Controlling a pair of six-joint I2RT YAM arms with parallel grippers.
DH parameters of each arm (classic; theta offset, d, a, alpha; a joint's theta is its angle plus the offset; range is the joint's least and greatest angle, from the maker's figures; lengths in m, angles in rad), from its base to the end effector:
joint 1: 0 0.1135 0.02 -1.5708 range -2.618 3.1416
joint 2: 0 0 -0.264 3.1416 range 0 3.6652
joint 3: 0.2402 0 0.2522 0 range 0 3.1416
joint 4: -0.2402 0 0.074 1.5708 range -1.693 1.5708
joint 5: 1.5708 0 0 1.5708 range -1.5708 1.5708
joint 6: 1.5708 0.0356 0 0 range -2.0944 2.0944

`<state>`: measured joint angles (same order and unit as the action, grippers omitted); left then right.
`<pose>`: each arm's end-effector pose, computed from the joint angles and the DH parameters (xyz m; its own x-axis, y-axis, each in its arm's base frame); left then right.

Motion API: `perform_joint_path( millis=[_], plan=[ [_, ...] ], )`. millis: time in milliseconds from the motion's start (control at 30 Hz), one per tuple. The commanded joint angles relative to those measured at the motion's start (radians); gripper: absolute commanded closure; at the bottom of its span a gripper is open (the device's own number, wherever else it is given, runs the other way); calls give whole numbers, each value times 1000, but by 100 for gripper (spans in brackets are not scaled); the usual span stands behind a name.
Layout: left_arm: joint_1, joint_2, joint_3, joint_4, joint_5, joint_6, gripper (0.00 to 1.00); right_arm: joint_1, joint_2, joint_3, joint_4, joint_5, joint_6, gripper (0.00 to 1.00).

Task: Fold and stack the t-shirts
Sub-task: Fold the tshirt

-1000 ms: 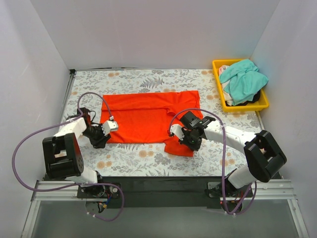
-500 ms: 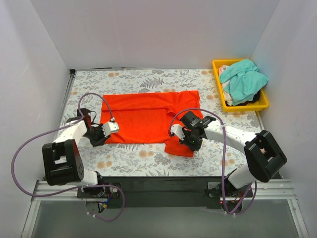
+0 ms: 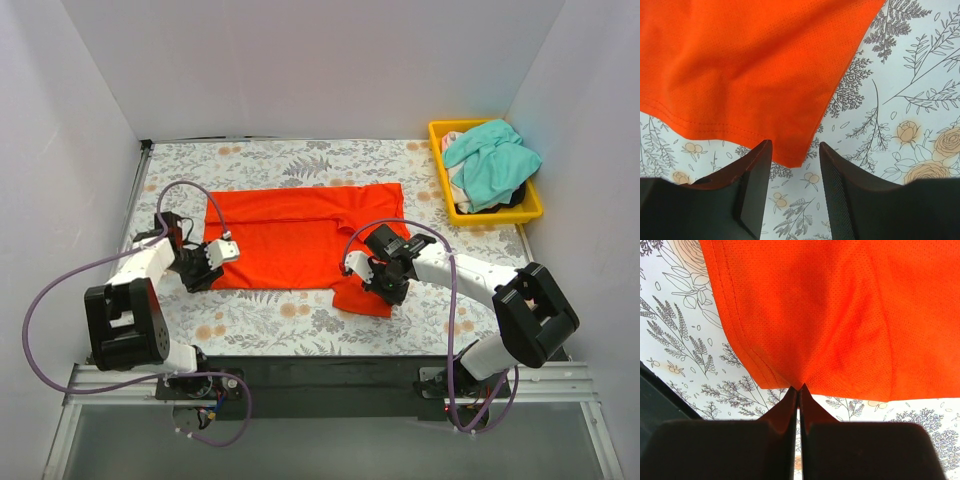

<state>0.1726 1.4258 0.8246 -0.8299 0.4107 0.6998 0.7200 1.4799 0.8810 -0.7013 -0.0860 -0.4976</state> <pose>0.2316 0.0260 0.1800 -0.8124 0.4578 -0.3612 0.5498 0.8078 -0.2128 0.1945 0.1747 0.1824 -0.3148 -0.9086 -0.2744 -0.9382 0.3416 -0.0549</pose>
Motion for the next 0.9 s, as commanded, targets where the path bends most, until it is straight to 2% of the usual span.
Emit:
perform_joint_path(
  millis=[0, 167, 267, 400, 533, 567, 767, 867],
  plan=[
    [-12, 12, -5, 18, 2, 30, 57, -5, -4, 32, -18, -21, -9, 99],
    [-19, 50, -31, 28, -42, 30, 57, -10, -13, 26, -21, -26, -10, 99],
    [-21, 50, -56, 34, -53, 44, 66, -10, -23, 21, -30, -40, -7, 99],
    [-27, 51, -79, 34, -64, 44, 73, -2, -55, 21, -43, -47, 4, 99],
    [-27, 42, -88, 40, -66, 41, 89, 18, -75, 9, -55, -55, 10, 99],
    [-25, 38, -88, 37, -64, 41, 100, 22, -87, 12, -55, -57, 13, 99],
    [-25, -13, -18, -66, -9, 29, 100, 19, -144, 68, -83, -42, 11, 99],
    [-25, -22, 43, -113, 20, 17, 100, -28, -130, 124, -130, -38, -15, 99]
  ],
)
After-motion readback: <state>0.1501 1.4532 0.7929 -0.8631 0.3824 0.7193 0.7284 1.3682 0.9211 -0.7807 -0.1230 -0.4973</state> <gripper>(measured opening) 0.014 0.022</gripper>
